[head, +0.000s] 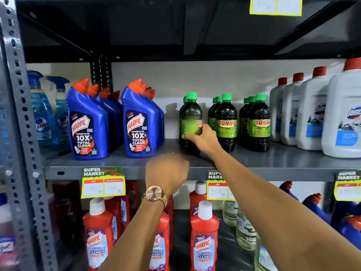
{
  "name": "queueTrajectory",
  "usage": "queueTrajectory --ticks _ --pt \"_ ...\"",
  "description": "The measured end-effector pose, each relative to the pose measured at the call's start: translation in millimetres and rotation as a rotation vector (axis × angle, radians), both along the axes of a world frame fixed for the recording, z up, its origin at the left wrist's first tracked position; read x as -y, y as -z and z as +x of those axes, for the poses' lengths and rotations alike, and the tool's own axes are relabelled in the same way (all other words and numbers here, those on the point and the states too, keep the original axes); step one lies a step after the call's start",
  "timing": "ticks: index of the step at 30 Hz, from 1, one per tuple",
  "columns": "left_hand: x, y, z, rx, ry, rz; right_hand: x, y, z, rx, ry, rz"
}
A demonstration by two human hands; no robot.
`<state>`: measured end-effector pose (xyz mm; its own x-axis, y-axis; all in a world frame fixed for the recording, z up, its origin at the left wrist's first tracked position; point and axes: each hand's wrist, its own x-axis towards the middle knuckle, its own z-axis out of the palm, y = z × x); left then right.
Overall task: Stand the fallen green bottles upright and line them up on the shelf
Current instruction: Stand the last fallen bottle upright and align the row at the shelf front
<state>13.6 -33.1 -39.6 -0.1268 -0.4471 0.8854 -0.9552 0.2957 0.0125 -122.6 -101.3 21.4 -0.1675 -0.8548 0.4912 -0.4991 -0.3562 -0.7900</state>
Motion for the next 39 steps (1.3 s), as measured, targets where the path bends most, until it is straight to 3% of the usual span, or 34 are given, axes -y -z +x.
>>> queueTrajectory --ticks 4,7,10,16,22,30,34,39 --pt "-2 0 0 -0.008 0.001 0.011 3 4 5 -0.088 0.097 0.007" --pt "-2 -1 0 0.001 -0.013 0.022 -4 2 5 0.039 -0.068 0.101" --pt "-2 -2 0 0.001 -0.011 0.024 -3 6 -1 0.075 -0.061 0.116" --pt "-1 -1 0 0.010 -0.005 0.045 4 10 8 -0.192 0.126 0.107" --pt "-3 -2 0 0.000 0.012 0.041 3 7 1 0.043 0.008 0.116" --pt "-5 -4 0 -0.002 0.014 0.042 4 7 4 -0.063 0.062 0.070" --pt "-4 -3 0 -0.014 0.019 0.024 4 7 5 -0.229 0.144 0.098" --pt "-4 -3 1 -0.013 0.025 0.041 8 4 1 -0.168 0.084 0.102"
